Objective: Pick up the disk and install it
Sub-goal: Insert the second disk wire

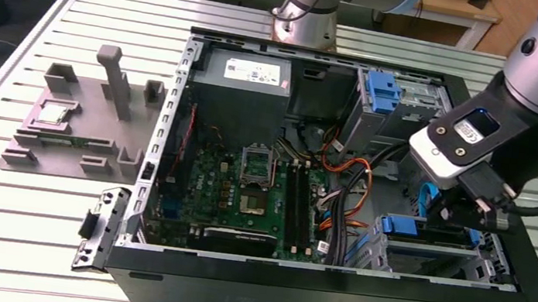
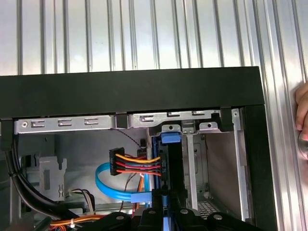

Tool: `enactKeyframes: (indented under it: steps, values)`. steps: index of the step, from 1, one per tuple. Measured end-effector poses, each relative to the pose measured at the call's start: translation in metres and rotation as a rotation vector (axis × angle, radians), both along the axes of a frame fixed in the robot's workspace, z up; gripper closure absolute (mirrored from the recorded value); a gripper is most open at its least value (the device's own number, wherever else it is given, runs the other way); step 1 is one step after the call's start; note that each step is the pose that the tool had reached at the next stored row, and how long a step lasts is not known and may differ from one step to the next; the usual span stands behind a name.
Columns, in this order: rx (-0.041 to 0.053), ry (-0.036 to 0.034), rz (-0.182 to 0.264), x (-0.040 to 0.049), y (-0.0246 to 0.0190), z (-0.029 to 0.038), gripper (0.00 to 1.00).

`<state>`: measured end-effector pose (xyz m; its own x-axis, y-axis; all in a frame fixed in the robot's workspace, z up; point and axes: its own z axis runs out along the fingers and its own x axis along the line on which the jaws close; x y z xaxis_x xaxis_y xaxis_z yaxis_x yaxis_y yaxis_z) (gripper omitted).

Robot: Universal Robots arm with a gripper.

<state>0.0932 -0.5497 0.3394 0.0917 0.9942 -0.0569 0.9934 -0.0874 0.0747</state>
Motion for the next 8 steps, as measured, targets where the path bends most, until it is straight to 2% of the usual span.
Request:
enactKeyframes:
  steps: [4,8]
  values:
    - [0.0002,0.0,-0.002,0.0019,-0.0003,-0.0008,0.84]
    - [0.0004,0.0,-0.007,0.0023,-0.0028,-0.0016,0.84]
